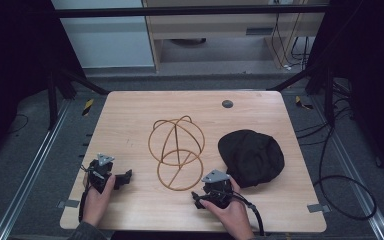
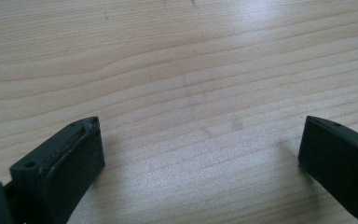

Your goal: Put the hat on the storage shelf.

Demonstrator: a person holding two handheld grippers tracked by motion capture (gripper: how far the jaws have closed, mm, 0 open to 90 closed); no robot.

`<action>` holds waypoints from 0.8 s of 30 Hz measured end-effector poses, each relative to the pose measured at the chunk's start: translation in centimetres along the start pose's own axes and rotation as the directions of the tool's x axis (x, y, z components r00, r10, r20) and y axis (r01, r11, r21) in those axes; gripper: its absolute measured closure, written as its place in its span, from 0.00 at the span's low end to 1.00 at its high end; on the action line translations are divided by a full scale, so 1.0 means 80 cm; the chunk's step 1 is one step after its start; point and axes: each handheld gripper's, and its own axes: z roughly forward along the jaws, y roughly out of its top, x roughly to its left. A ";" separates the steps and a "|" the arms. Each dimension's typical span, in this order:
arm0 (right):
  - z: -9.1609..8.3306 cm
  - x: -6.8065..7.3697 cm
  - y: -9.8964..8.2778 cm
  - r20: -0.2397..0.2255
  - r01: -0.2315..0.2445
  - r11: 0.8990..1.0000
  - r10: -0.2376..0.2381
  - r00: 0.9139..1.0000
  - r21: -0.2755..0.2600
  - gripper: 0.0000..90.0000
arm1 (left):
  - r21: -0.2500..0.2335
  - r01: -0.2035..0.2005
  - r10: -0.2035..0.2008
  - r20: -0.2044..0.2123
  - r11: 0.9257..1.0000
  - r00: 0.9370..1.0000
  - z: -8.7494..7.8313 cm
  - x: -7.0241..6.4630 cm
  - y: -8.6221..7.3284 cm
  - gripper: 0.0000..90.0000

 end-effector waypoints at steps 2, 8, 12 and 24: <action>0.001 0.000 0.002 0.003 0.001 1.000 -0.001 1.000 0.013 0.10 | 0.000 0.002 -0.002 -0.003 1.000 1.000 0.000 0.000 0.000 0.00; -0.029 0.008 0.033 0.042 0.079 0.996 -0.081 0.996 0.052 0.11 | -0.003 -0.007 0.007 0.016 1.000 1.000 0.000 0.002 -0.001 0.00; -0.063 0.007 0.062 0.082 0.135 0.987 -0.142 0.986 0.085 0.12 | -0.002 -0.013 0.013 0.018 1.000 1.000 -0.001 0.002 -0.001 0.00; -0.154 -0.065 0.115 0.152 0.060 0.985 -0.084 0.985 0.160 0.14 | -0.002 -0.027 0.027 0.029 1.000 0.999 -0.002 0.003 -0.003 0.00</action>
